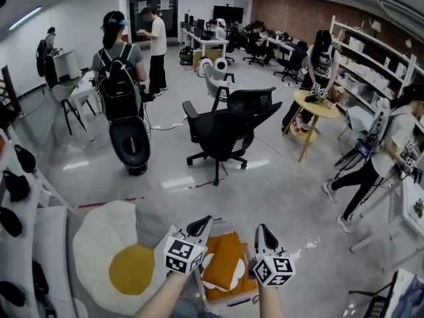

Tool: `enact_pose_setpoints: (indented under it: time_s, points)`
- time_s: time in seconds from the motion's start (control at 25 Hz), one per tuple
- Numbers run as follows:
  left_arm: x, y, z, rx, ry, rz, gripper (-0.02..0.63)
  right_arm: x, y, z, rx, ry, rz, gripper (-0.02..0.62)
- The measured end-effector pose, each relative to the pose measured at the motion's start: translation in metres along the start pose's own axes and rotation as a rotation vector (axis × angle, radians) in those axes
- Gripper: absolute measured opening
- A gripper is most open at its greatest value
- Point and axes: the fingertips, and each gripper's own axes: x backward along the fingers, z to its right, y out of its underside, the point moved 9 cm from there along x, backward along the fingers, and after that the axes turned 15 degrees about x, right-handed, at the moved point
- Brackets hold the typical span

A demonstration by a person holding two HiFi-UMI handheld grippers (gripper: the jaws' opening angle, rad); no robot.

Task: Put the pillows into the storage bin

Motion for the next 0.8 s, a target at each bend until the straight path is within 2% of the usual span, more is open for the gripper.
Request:
enact_pose_setpoints:
  time_s: [0.24, 0.52, 0.8]
  points:
    - [0.028, -0.002, 0.015, 0.008, -0.017, 0.047, 0.021, 0.021, -0.013, -0.009, 0.064, 0.016, 0.017, 0.0]
    - [0.043, 0.008, 0.016, -0.013, -0.07, 0.055, 0.021, 0.032, -0.007, -0.006, 0.042, -0.002, 0.013, 0.0]
    - [0.048, 0.012, 0.019, -0.008, -0.081, 0.066, 0.021, 0.038, -0.004, -0.007, 0.05, -0.008, -0.003, 0.0]
